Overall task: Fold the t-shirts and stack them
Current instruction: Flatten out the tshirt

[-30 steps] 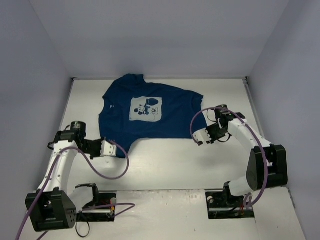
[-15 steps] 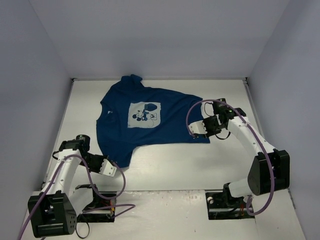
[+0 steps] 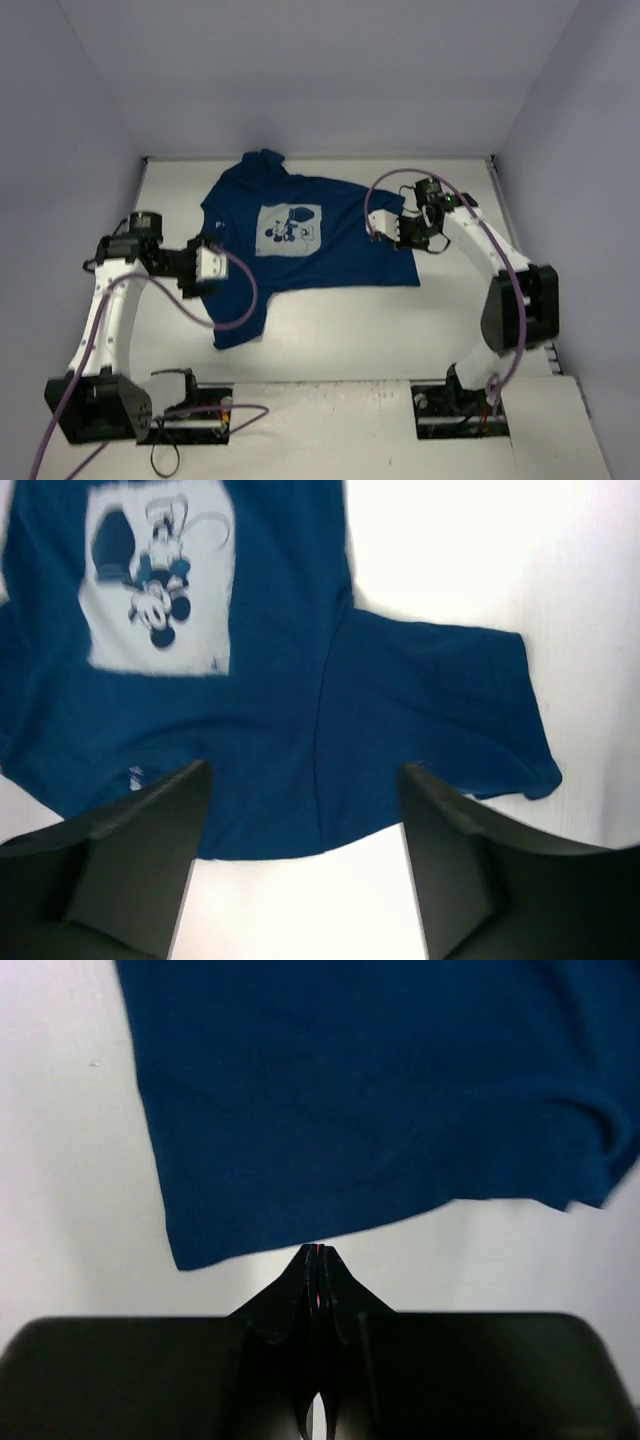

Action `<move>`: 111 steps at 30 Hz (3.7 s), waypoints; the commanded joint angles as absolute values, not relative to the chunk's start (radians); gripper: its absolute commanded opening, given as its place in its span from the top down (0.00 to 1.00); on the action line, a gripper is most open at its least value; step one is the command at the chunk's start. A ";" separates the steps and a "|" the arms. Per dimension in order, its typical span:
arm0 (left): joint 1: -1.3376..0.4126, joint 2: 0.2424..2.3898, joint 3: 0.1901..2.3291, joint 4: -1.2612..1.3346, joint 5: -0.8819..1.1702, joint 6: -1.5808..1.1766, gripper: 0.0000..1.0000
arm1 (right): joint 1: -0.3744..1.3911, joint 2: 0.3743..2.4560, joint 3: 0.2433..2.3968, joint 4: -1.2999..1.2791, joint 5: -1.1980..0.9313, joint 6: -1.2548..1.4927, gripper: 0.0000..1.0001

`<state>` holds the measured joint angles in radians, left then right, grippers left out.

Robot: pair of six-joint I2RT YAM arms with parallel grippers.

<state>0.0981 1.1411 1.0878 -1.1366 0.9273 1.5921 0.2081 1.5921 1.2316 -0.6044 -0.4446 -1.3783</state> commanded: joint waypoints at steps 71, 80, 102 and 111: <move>-0.289 1.545 1.313 -0.457 0.560 0.367 0.04 | -0.125 2.241 1.863 -0.501 -0.863 -0.362 0.74; -0.310 1.513 1.219 -0.453 0.593 0.348 0.04 | -0.172 2.344 1.940 -0.428 -0.901 -0.282 0.70; -0.304 1.464 1.200 -0.506 0.525 0.440 0.04 | -0.119 2.477 1.954 -0.378 -0.958 -0.231 0.63; -0.300 1.471 1.204 -0.513 0.513 0.458 0.04 | -0.125 2.483 1.937 -0.381 -0.967 -0.236 0.84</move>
<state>-0.3116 1.5177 1.1751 -0.5195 0.5198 0.4284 -0.1285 2.4738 1.9514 -0.3549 -0.9750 -0.2317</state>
